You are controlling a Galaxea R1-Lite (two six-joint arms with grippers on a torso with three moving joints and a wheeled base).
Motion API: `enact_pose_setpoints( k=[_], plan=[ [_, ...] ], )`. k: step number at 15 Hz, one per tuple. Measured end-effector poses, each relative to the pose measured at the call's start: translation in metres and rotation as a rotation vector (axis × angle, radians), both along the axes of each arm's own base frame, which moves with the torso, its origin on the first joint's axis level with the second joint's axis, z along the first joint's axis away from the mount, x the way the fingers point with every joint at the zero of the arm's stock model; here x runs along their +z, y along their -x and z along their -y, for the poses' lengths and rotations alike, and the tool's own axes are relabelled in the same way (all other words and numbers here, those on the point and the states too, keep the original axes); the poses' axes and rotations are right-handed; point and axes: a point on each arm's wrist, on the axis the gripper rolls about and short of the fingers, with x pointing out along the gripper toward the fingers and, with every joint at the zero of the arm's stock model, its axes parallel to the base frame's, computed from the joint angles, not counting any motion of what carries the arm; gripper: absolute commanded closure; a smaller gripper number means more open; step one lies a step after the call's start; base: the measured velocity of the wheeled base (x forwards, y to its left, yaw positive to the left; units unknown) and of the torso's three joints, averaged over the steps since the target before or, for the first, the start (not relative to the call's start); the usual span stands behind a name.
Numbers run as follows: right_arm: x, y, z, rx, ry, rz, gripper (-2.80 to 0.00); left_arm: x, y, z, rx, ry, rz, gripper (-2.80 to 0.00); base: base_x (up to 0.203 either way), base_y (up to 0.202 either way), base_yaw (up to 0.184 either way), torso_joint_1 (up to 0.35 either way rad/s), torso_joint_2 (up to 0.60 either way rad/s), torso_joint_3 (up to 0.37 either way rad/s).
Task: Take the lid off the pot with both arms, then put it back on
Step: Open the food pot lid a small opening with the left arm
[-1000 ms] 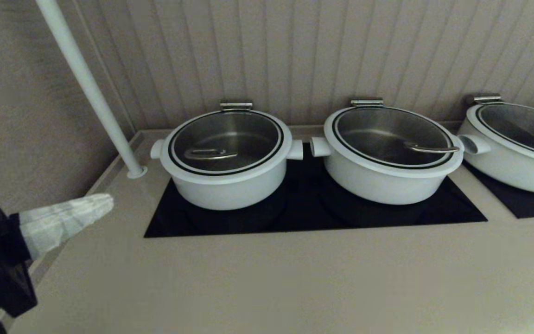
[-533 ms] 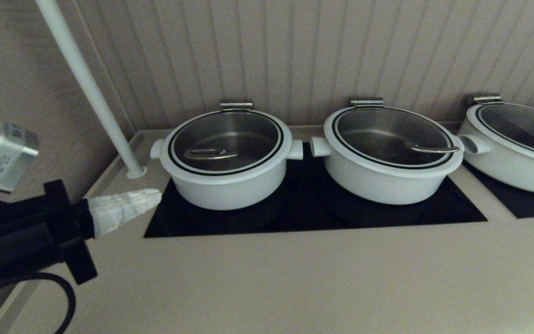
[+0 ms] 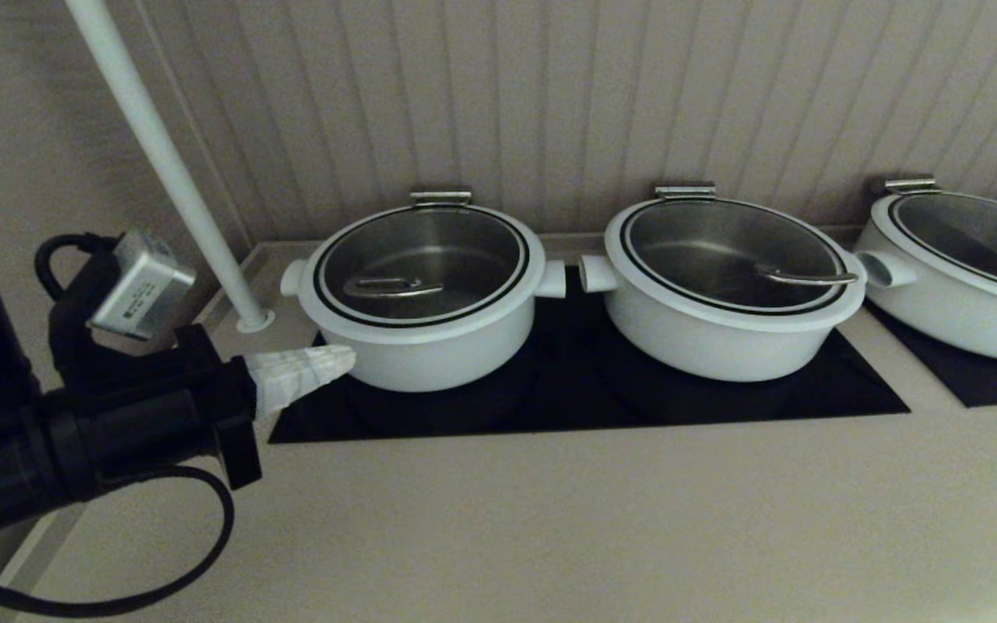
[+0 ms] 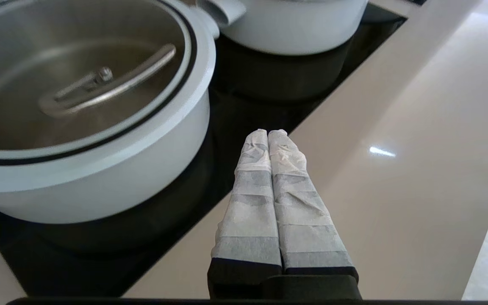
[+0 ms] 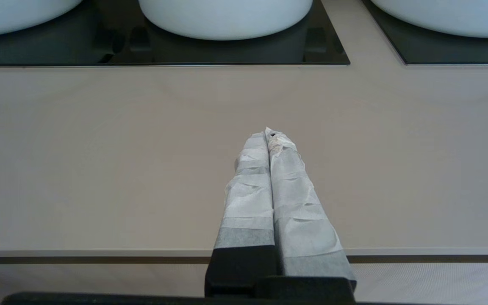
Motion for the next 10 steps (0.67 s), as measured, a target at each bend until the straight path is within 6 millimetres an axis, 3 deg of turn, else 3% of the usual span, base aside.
enact_pose_setpoints(
  k=[10],
  plan=[
    [0.0, 0.0, 0.0, 0.0, 0.0, 0.0, 0.0, -0.016, -0.015, 0.019, -0.06, -0.028, -0.069, 0.0, 0.0, 0.0, 0.0, 0.0, 0.0, 0.0]
  ],
)
